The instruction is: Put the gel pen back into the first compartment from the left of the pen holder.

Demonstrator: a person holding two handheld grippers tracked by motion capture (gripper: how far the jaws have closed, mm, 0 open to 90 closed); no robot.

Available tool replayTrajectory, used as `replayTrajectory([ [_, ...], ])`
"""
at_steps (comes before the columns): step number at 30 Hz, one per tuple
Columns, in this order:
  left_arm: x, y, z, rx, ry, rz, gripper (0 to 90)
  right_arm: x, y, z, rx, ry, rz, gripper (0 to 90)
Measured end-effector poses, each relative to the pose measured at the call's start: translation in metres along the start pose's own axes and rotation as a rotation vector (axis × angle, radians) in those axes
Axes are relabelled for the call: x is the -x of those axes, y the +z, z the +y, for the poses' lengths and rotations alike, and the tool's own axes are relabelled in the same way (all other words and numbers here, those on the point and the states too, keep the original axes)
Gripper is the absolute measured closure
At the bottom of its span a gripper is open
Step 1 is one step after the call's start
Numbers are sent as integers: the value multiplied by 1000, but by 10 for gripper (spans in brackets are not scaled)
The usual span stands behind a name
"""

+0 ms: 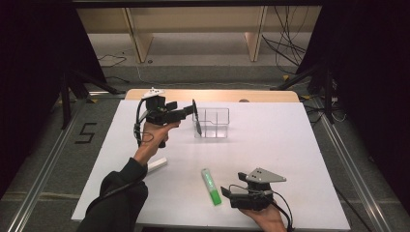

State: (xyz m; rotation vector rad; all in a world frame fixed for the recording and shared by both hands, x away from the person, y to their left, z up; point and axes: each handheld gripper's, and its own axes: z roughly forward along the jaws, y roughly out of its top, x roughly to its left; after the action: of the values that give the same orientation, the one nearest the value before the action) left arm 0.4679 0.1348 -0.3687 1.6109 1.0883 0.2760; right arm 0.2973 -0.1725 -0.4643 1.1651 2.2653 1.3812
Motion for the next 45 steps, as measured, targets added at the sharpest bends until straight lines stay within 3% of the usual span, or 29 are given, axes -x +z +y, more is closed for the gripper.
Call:
replayTrajectory([
  [4, 4, -9, -18, -8, 0, -18, 191, -1, 0, 1, 3, 12, 3, 197],
  [7, 8, -16, -34, -36, 21, -22, 181, -3, 1, 1, -1, 16, -1, 197],
  [10, 7, -25, -48, -40, -4, -36, 180, -5, 3, 0, -11, 15, 7, 197],
  [13, 7, -28, -58, -65, 17, -27, 180, -7, 5, 0, -19, 11, 10, 198],
  [15, 8, -30, -63, -72, 38, -21, 175, -10, 7, -1, -26, 7, 15, 198],
  [18, 9, -32, -70, -73, 30, -50, 173, -13, 9, -2, -38, 6, 17, 199],
  [23, 13, -37, -81, -78, 49, -66, 168, -17, 14, -4, -54, 0, 7, 201],
  [30, 12, -50, -96, -57, 41, -71, 168, -24, 20, -6, -78, -6, -11, 207],
  [45, 12, -63, -119, -42, 69, -84, 165, -32, 27, -8, -101, -22, -24, 215],
])
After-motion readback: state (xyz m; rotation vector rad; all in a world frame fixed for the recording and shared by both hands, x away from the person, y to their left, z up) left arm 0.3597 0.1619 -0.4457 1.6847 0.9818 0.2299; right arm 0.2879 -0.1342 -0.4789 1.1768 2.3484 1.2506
